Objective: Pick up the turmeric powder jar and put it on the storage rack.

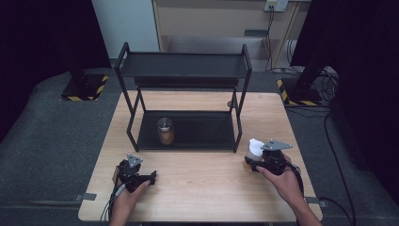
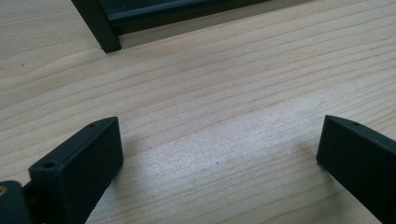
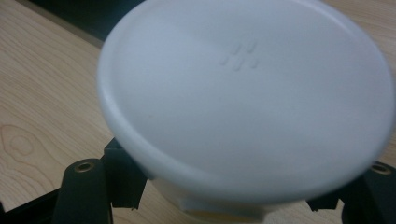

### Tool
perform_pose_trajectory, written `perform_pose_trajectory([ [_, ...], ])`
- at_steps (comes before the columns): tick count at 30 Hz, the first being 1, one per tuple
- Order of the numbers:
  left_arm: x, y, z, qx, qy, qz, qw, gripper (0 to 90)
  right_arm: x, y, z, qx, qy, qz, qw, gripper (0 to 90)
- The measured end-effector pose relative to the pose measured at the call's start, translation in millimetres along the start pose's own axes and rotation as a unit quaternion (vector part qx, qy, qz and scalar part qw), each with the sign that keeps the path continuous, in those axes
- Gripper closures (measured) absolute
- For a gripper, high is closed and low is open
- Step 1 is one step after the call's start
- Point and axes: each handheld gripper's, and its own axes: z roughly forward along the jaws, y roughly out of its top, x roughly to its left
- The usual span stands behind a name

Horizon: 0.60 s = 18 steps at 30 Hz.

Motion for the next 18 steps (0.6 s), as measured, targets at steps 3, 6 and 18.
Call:
perform_pose_trajectory([
  [3,0.0,0.0,0.0,0.0,0.0,0.0,1.0,0.0,3.0,1.6,-0.7,0.004,-0.005,0.0,1.0,31.7],
  [6,0.1,0.2,0.0,0.0,0.0,0.0,1.0,0.0,9.5,3.2,-1.8,0.006,-0.009,-0.017,0.9998,31.7],
  [18,0.1,0.3,0.0,0.0,0.0,0.0,1.0,0.0,39.2,17.8,-8.3,0.011,0.021,-0.034,0.9991,31.7],
])
